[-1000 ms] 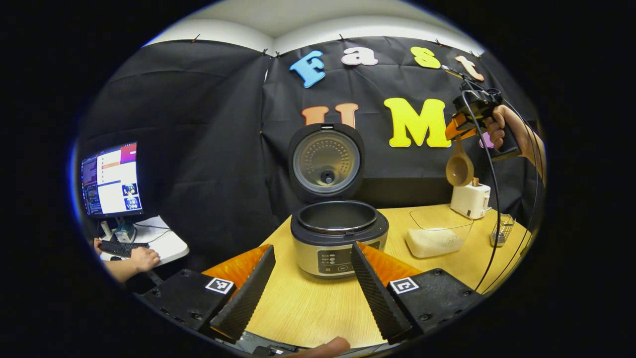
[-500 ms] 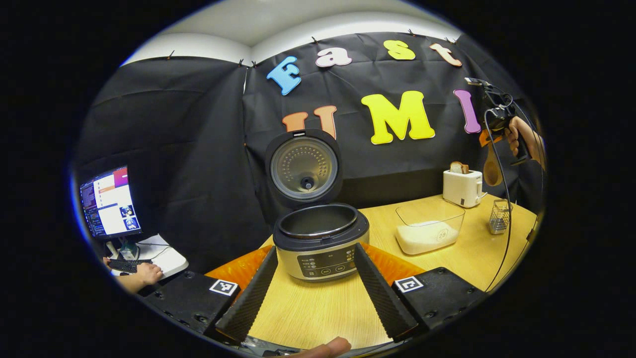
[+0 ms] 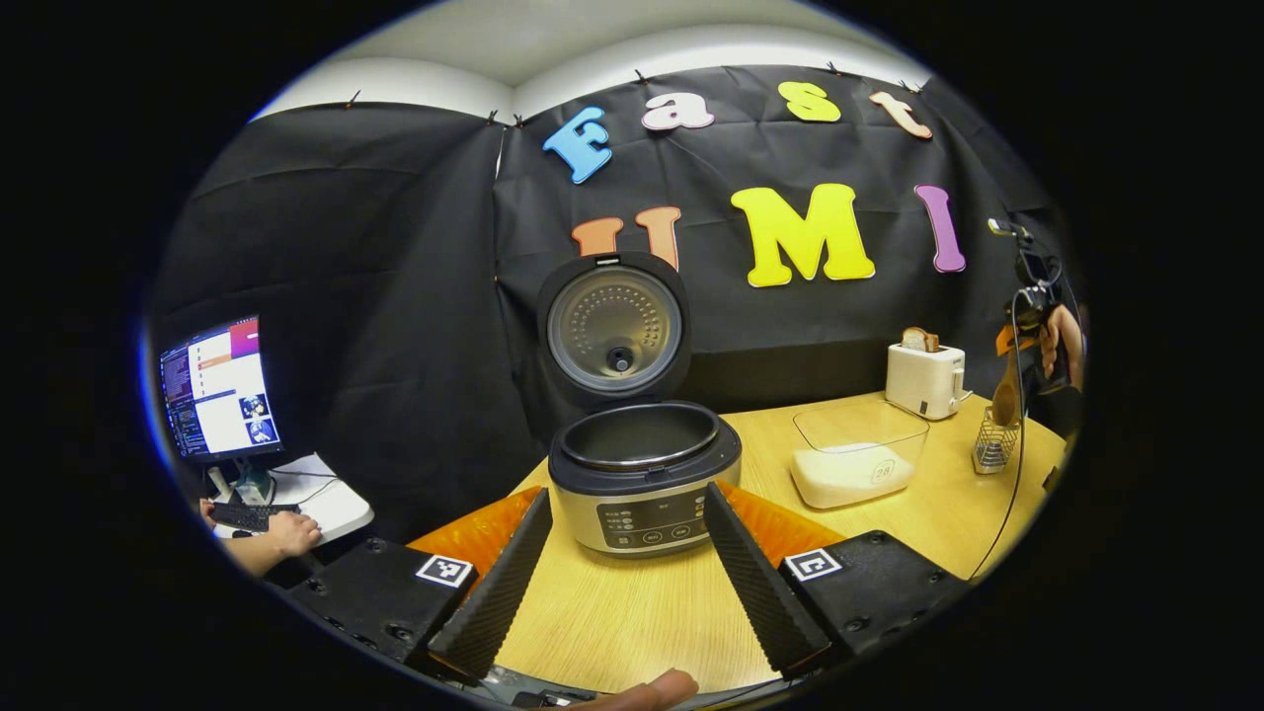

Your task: Close the left gripper, press the button to open the rice cooker; take a wooden spoon from the chopstick holder with the right hand, scoop a spoonful of rice and pour it into the rice cooker, then put the wooden spoon back into the chopstick holder.

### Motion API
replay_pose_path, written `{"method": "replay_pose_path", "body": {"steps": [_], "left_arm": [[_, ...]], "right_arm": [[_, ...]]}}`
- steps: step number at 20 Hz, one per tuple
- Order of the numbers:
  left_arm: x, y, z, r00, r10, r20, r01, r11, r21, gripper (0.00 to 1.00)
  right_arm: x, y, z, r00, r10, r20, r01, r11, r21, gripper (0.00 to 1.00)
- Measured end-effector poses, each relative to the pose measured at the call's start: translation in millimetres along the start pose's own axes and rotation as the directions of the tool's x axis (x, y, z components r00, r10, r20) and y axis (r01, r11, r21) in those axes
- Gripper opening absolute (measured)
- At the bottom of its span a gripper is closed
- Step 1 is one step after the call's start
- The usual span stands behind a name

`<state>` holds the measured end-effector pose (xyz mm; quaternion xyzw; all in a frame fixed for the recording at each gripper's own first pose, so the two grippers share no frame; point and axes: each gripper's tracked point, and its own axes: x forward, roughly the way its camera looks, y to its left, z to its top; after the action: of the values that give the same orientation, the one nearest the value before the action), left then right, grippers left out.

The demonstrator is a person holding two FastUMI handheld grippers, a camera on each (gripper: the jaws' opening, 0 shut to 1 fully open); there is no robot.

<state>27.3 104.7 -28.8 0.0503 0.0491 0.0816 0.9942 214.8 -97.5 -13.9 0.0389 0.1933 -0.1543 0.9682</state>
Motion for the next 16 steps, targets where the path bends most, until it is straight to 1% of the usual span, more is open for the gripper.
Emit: {"method": "replay_pose_path", "body": {"steps": [1, 2, 4, 7, 9, 10, 11, 14, 16], "left_arm": [[-0.3, 2.3, -0.8, 1.0, 0.007, -0.002, -0.007, 1.0, 0.001, 0.99], [0.6, 3.4, -1.2, 1.0, 0.011, -0.003, -0.011, 1.0, -0.001, 0.98], [3.4, 4.9, -4.0, 1.0, 0.013, -0.011, -0.013, 1.0, -0.01, 0.99], [5.7, 6.2, -6.6, 0.999, 0.022, -0.025, -0.023, 1.0, -0.016, 0.98], [5.4, 5.2, -5.9, 1.0, 0.021, -0.022, -0.021, 1.0, -0.017, 0.98], [4.6, 4.3, -3.8, 1.0, 0.019, -0.017, -0.019, 1.0, -0.016, 0.95], [4.0, 4.6, -2.4, 1.0, 0.018, -0.011, -0.018, 1.0, -0.015, 0.98], [1.9, -2.0, 1.5, 1.0, 0.001, 0.002, -0.001, 1.0, -0.028, 0.99], [2.2, -4.1, 2.6, 1.0, -0.014, 0.007, 0.014, 0.999, -0.043, 1.0]], "right_arm": [[4.7, 5.7, -5.8, 0.999, 0.038, -0.009, -0.038, 0.998, -0.046, 0.09], [7.2, 13.6, -9.4, 0.997, 0.082, -0.006, -0.082, 0.99, -0.115, 0.08], [7.8, 20.4, -10.6, 0.991, 0.133, 0.014, -0.128, 0.969, -0.211, 0.08], [4.6, 32.1, -12.6, 0.972, 0.233, 0.021, -0.221, 0.945, -0.239, 0.08], [6.1, 35.7, -13.9, 0.962, 0.272, 0.021, -0.26, 0.936, -0.238, 0.08], [6.6, 37.9, -17.4, 0.959, 0.284, 0.009, -0.273, 0.932, -0.239, 0.08], [5.1, 39.3, -19.8, 0.956, 0.294, 0.011, -0.282, 0.925, -0.254, 0.08], [-1.6, 49.0, -24.0, 0.943, 0.332, 0.023, -0.311, 0.901, -0.302, 0.08], [-0.2, 43.6, -29.1, 0.951, 0.31, 0.02, -0.289, 0.906, -0.31, 0.08]]}}
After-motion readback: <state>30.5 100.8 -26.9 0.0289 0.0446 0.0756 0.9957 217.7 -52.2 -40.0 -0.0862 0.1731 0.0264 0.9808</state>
